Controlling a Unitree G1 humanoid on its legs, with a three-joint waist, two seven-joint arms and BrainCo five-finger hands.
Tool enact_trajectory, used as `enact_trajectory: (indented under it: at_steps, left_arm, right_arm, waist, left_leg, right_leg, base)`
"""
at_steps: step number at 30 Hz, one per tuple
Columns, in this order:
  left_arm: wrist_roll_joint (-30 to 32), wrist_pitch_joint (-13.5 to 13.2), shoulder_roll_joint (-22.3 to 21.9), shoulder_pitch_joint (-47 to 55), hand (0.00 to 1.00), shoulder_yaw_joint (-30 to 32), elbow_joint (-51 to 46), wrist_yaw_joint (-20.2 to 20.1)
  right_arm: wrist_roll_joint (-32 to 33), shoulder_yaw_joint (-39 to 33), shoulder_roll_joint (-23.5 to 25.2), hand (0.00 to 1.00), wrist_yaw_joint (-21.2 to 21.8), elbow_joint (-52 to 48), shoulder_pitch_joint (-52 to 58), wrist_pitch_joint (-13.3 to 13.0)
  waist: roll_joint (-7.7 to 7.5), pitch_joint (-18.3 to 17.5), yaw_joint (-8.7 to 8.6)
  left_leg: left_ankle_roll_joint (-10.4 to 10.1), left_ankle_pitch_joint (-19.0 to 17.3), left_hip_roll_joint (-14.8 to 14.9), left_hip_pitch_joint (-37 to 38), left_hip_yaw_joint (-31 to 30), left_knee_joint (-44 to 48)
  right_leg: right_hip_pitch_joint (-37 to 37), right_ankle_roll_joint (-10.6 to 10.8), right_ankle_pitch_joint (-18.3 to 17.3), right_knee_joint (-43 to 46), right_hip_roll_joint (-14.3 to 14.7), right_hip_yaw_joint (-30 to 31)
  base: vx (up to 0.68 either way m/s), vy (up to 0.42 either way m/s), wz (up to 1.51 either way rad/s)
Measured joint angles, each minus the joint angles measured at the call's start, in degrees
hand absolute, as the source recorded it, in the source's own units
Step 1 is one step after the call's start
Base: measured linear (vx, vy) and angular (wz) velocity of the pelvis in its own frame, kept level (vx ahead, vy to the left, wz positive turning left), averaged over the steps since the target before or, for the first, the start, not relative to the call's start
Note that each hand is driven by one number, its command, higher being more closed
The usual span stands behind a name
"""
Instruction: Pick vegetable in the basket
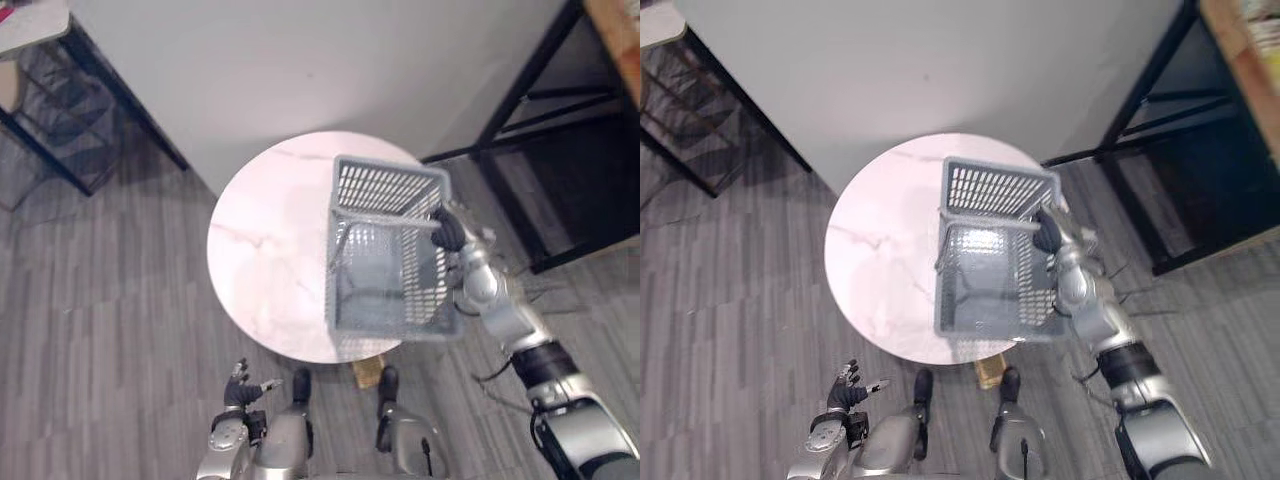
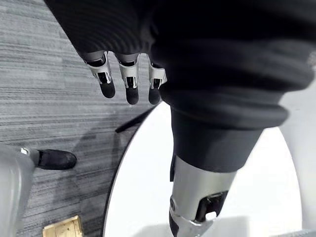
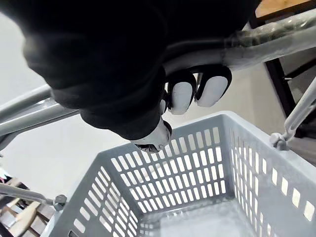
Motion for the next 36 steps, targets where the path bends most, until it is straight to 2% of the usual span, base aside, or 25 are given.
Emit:
enact_trajectory:
  at_steps: [4, 9, 16, 19, 25, 29, 30, 31, 32, 33, 34, 36]
  left_arm:
    - [1.48, 0.63, -0.27, 1.09, 0.00, 0.96, 0.00, -1.00]
    - [2.01, 1.17, -0.44, 3.29, 0.00, 4.04, -0.90, -0.99]
    - [1.96, 1.32, -0.66, 5.55, 0.00, 5.23, -7.03, -1.06]
    - [1.95, 1.31, -0.60, 6.00, 0.00, 6.99, -8.58, -1.08]
    - [1.83, 0.74, -0.62, 8.10, 0.00, 7.70, -11.65, -1.99]
    - [1.84, 0.38, -0.54, 8.76, 0.00, 8.09, -16.29, -2.01]
    - [1.87, 0.20, -0.90, 8.45, 0.00, 8.69, -17.51, -1.94]
    - [1.87, 0.07, -1.10, 7.75, 0.00, 8.69, -17.50, -1.91]
    - [1.88, 0.07, -1.01, 7.64, 0.00, 8.50, -17.52, -1.86]
    - [1.86, 0.08, -0.87, 7.64, 0.00, 8.60, -17.52, -1.73]
    - [1.86, 0.07, -0.63, 8.11, 0.00, 8.69, -17.54, -1.35]
    - [1.82, 0.03, -0.34, 8.56, 0.00, 8.80, -17.61, -0.86]
  right_arm:
    - [7.28, -7.24, 2.98, 1.00, 1.73, -5.70, 11.09, -0.63]
    - [13.27, -15.26, 7.24, 1.00, 1.78, -8.44, 22.23, -0.61]
    - [18.78, -23.57, 12.88, 1.00, 1.54, -7.39, 32.16, -0.15]
    - [22.29, -24.74, 14.56, 1.00, 1.59, -3.93, 32.89, -0.14]
    - [26.19, -25.20, 15.44, 1.00, 1.81, -0.52, 32.56, -0.26]
    - [26.25, -25.98, 17.44, 1.00, 0.48, -0.16, 30.93, -0.30]
    - [26.30, -26.49, 18.24, 1.00, 0.03, 1.21, 29.64, -0.27]
    - [26.42, -26.59, 18.82, 1.00, -0.65, 2.00, 29.59, -0.17]
    - [26.96, -26.76, 19.02, 1.00, -1.01, 2.20, 30.78, -0.16]
    - [27.40, -26.81, 19.08, 1.00, -1.08, 2.79, 31.08, -0.17]
    - [27.87, -26.95, 19.09, 1.00, -1.09, 3.79, 31.39, -0.16]
    - [28.78, -26.97, 19.26, 1.00, -1.09, 3.95, 31.21, -0.28]
  waist:
    - [-0.63, -3.38, -0.41]
    - [-0.75, -7.22, -3.09]
    - [-0.51, -9.26, -3.80]
    - [-0.52, -9.72, -3.81]
    - [-0.43, -9.92, -3.41]
    - [-2.15, -8.70, -3.56]
    - [-0.99, -8.19, -3.15]
    - [-0.98, -7.41, -3.35]
    - [-1.17, -7.37, -3.51]
    - [-1.20, -7.43, -3.52]
    - [-1.77, -7.84, -3.27]
    - [-3.18, -8.69, -3.00]
  left_leg:
    - [0.22, -0.73, -0.10, 1.12, 2.17, -0.01]
    - [0.01, -1.99, -0.18, 2.90, 3.69, -0.02]
    - [0.26, -3.08, -0.18, 5.16, 6.45, 0.10]
    - [0.22, -3.49, -0.17, 5.92, 7.58, 0.12]
    - [1.04, -6.93, 0.02, 5.58, 11.92, 5.06]
    - [2.22, -9.94, 0.06, 0.74, 15.32, 12.85]
    - [3.30, -10.15, 2.43, -0.32, 15.99, 12.82]
    - [3.59, -9.90, 2.77, -0.13, 16.22, 13.03]
    - [3.59, -9.76, 2.74, 0.29, 15.57, 13.15]
    - [3.62, -9.63, 2.72, 0.40, 15.28, 13.26]
    - [3.50, -9.00, 2.61, 0.06, 14.80, 13.29]
    - [3.17, -7.95, 2.07, -2.93, 14.08, 14.55]
  right_leg:
    - [0.10, -0.15, 0.18, -0.22, 0.02, 2.09]
    - [1.93, 0.39, 0.51, -2.08, 0.08, 3.47]
    - [2.97, 0.42, 0.61, -2.52, 0.27, 6.12]
    - [3.18, 0.58, 0.74, -2.58, 0.38, 7.24]
    - [1.72, 1.20, 0.98, -0.44, 0.71, 11.90]
    - [-3.56, 4.58, 3.31, 3.45, 0.43, 15.27]
    - [-4.99, 4.85, 4.50, 5.50, 1.63, 14.41]
    - [-7.53, 1.80, -0.97, 15.91, 1.53, 11.41]
    - [-8.49, -0.38, -7.87, 29.57, 0.54, 8.27]
    - [-7.66, -0.04, -9.83, 33.25, 0.15, 7.52]
    - [-4.79, 1.80, -12.37, 36.15, -0.81, 6.28]
    - [-0.76, 3.22, -16.02, 33.15, -2.25, 5.74]
  base:
    - [0.00, 0.002, -0.29]
    - [0.01, 0.008, -0.15]
    - [0.01, 0.010, -0.19]
    - [0.00, 0.014, -0.20]
    - [0.00, 0.038, -0.39]
    - [-0.09, 0.058, -0.51]
    - [-0.17, 0.028, -0.41]
    - [-0.21, 0.022, -0.17]
    - [-0.13, 0.017, 0.12]
    - [-0.11, -0.006, 0.24]
    - [-0.11, -0.095, 0.18]
    - [-0.10, -0.148, 0.18]
